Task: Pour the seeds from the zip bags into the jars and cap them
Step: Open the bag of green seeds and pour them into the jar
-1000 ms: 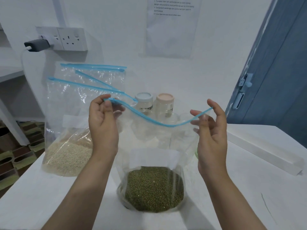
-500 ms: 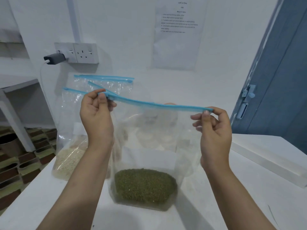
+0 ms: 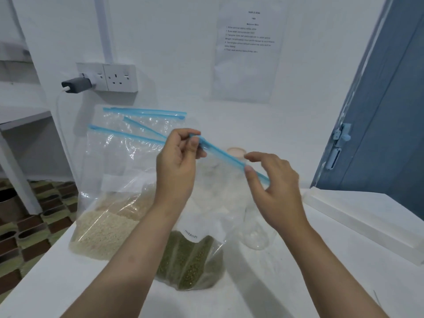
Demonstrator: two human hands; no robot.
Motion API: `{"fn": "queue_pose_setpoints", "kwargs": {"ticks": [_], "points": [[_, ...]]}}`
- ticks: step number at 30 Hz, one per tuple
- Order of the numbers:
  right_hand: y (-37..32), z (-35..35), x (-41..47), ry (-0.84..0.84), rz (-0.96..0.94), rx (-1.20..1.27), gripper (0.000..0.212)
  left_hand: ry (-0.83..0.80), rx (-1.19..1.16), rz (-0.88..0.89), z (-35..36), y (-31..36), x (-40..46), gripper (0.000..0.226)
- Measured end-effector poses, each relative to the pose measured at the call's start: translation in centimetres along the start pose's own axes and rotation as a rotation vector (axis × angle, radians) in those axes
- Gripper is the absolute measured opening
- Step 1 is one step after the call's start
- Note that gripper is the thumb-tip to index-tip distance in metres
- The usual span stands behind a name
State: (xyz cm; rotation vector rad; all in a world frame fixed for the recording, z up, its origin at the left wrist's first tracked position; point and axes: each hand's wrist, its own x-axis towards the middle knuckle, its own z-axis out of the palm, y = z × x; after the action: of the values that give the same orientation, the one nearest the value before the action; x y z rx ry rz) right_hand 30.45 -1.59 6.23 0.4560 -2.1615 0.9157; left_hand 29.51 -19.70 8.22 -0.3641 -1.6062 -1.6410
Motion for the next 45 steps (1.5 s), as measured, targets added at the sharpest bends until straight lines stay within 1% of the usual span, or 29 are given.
{"fn": "queue_pose_setpoints", "kwargs": {"ticks": [2,4,10,13,22,23,25,27,29,33,34,36,39,42,45], "points": [[-0.7,0.8,0.2,-0.042,-0.059,0.023,0.031,-0.069,0.011,-0.001,0.6,-0.1,-0.7,0.018],[-1.5,1.7,0.5,-0.060,-0.091,0.046,0.032,-0.107,0.029,-0.009,0.8,-0.2,-1.4,0.018],[-2.7,3.0,0.7,0.021,-0.100,0.199,0.017,-0.133,0.111,0.000,0.2,-0.4,-1.9,0.016],[-2.8,3.2,0.6,0.007,-0.083,0.267,0.015,-0.123,0.128,0.009,-0.2,-0.4,-1.9,0.014],[-3.2,3.5,0.5,0.014,-0.045,0.335,0.009,-0.074,0.139,0.006,-2.2,-0.9,-2.3,0.008],[-3.2,3.4,0.6,0.018,-0.040,0.340,0.009,-0.105,0.154,-0.012,-3.0,-1.3,-2.4,0.009],[-3.4,3.3,0.9,0.027,-0.037,0.333,0.009,-0.231,0.204,-0.061,-4.8,-2.6,-2.9,0.011],[-3.7,3.3,1.1,0.033,-0.038,0.324,0.009,-0.355,0.310,-0.099,-6.6,-4.4,-3.8,0.011],[-3.9,3.4,1.3,0.037,-0.047,0.321,0.010,-0.390,0.365,-0.142,-7.9,-6.0,-4.8,0.019],[-4.2,3.5,1.6,0.057,-0.055,0.313,0.015,-0.367,0.292,-0.273,-10.0,-8.0,-6.2,0.041],[-4.2,3.5,1.7,0.067,-0.056,0.311,0.015,-0.366,0.288,-0.317,-10.7,-8.5,-6.5,0.040],[-4.4,3.5,1.9,0.080,-0.063,0.318,0.014,-0.343,0.295,-0.384,-11.9,-9.3,-6.9,0.028],[-4.8,3.7,1.8,0.071,-0.085,0.325,0.012,-0.278,0.268,-0.433,-12.3,-9.8,-7.2,0.017],[-5.3,3.8,1.5,0.086,-0.099,0.323,0.012,-0.162,0.203,-0.464,-11.8,-9.9,-7.4,0.015],[-5.3,3.2,1.5,0.130,-0.100,0.318,0.011,-0.080,0.179,-0.431,-11.2,-9.4,-6.9,0.021]]}}
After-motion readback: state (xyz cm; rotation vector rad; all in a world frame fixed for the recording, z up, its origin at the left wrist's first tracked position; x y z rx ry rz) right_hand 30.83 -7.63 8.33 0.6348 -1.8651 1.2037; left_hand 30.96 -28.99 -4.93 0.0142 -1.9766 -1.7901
